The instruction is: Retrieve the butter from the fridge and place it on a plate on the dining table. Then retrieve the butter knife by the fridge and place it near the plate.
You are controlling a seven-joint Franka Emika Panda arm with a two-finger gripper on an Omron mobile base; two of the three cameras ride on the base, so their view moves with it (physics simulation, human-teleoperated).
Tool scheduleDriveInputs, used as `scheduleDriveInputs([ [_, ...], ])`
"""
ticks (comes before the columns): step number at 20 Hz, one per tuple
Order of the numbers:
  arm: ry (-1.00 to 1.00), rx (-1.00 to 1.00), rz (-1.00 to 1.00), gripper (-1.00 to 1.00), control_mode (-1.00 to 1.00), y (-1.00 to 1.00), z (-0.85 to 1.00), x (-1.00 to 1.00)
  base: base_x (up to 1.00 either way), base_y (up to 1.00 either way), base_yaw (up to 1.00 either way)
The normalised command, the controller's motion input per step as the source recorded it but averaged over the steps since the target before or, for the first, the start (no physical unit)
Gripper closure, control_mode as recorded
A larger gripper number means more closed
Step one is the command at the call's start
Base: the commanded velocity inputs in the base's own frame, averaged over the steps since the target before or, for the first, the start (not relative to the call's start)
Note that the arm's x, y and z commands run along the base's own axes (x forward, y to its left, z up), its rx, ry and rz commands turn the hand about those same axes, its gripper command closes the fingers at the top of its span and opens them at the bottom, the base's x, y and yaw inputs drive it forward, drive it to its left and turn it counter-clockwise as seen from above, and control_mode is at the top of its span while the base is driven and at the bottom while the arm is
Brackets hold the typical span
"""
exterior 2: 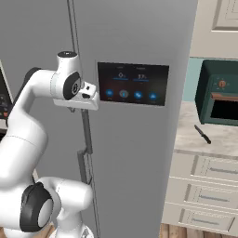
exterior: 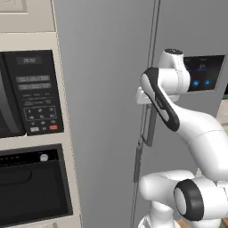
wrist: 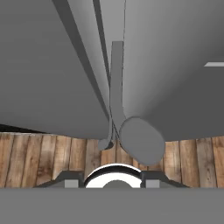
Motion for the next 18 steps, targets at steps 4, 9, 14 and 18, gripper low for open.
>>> scheduleDriveInputs([
  [4,0.00,0.00,0.00,-1.00,1.00,0.00,0.00,0.00,-0.07,0.00,0.00],
  [9,0.00,0.00,0.00,-1.00,1.00,0.00,0.00,0.00,-0.32,0.04,0.00],
  [14,0.00,0.00,0.00,-1.00,1.00,0.00,0.00,0.00,-0.37,0.11,0.00],
  [18,0.00,0.00,0.00,-1.00,1.00,0.00,0.00,0.00,-0.44,0.14,0.00],
])
